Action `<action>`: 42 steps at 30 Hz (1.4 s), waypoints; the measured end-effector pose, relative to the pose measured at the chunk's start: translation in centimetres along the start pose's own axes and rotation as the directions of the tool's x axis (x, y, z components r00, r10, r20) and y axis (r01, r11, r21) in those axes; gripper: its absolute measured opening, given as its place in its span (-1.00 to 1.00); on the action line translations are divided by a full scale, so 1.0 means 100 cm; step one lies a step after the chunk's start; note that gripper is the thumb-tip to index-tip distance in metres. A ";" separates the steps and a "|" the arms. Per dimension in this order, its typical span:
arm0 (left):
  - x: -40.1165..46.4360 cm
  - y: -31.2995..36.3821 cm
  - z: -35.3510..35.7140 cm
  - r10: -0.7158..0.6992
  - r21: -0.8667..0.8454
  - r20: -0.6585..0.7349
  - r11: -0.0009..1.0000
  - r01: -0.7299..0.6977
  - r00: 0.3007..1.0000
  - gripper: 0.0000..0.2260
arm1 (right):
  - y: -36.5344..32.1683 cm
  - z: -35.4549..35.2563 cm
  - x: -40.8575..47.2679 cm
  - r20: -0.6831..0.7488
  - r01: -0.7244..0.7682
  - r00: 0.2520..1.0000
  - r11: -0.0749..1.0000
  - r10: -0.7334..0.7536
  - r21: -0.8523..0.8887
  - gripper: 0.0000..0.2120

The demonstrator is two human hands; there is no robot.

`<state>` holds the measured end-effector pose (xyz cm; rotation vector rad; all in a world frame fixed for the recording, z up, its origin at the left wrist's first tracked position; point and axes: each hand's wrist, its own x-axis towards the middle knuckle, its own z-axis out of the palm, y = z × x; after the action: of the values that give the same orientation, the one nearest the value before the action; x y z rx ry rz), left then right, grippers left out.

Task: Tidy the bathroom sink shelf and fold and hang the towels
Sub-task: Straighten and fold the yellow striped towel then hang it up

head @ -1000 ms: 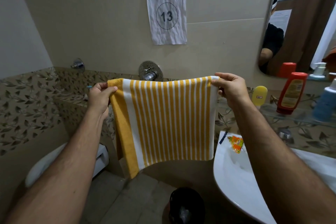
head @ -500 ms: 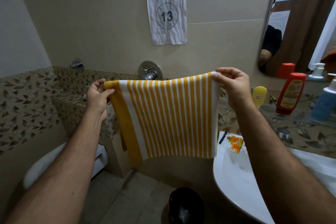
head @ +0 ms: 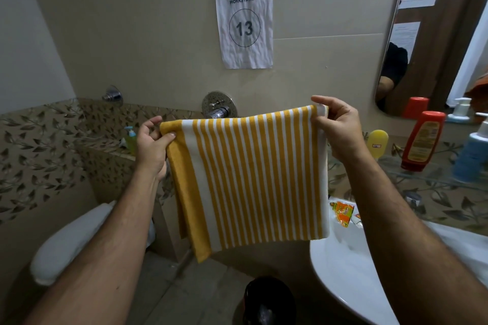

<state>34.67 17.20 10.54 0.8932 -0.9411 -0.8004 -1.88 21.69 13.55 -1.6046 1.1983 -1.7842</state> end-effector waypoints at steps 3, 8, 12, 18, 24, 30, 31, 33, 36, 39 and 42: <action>-0.001 -0.002 0.001 0.018 -0.010 0.017 1.000 -0.017 1.000 -0.60 | 0.001 -0.002 0.002 -0.002 0.042 0.999 0.965 -0.045 -0.257 -0.48; -0.001 -0.006 0.002 -0.034 -0.036 0.051 0.999 0.035 0.998 -0.56 | 0.004 0.001 0.006 -0.160 -0.100 0.986 0.932 0.046 -0.350 -0.42; 0.000 -0.007 -0.003 -0.164 -0.011 0.168 0.986 0.169 0.972 -0.43 | 0.011 -0.006 0.003 -0.107 -0.273 0.962 0.921 0.253 -0.277 -0.55; 0.003 -0.004 -0.016 -0.189 -0.010 0.263 0.980 0.199 0.946 -0.63 | 0.010 -0.020 -0.005 0.207 -0.353 0.928 0.908 0.309 0.227 -0.79; 0.002 0.005 -0.010 -0.185 -0.039 0.219 0.979 0.199 0.958 -0.69 | 0.003 -0.004 0.010 0.081 -0.246 0.966 0.969 0.245 0.009 -0.76; 0.002 0.011 -0.022 -0.239 -0.129 0.282 0.950 0.284 0.929 -0.45 | -0.029 0.012 0.013 0.026 -0.040 0.999 0.990 0.037 0.135 -0.67; -0.001 0.009 -0.026 -0.253 -0.136 0.345 0.939 0.315 0.904 -0.31 | -0.034 0.016 0.015 0.016 -0.060 0.998 0.977 0.058 0.205 -0.65; -0.021 -0.012 -0.029 -0.364 -0.075 0.456 0.894 0.442 0.812 -0.15 | -0.041 0.028 0.022 -0.015 -0.106 0.993 0.963 0.113 0.249 -0.65; -0.080 -0.064 -0.026 -0.577 -0.066 0.487 0.725 0.686 0.656 -0.09 | -0.036 0.050 0.026 -0.064 -0.186 0.976 0.955 0.206 0.233 -0.65; -0.109 -0.091 -0.016 -0.619 -0.086 0.479 0.672 0.735 0.622 -0.02 | -0.018 0.054 0.023 -0.090 -0.283 0.948 0.937 0.306 0.203 -0.65; -0.109 -0.099 -0.013 -0.560 -0.132 0.437 0.735 0.665 0.704 0.01 | -0.008 0.040 0.019 -0.124 -0.343 0.918 0.911 0.377 0.229 -0.68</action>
<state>30.04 23.04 -2.23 0.8220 -0.8105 -1.7045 1.70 19.40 15.08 -1.0545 1.2453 -1.7525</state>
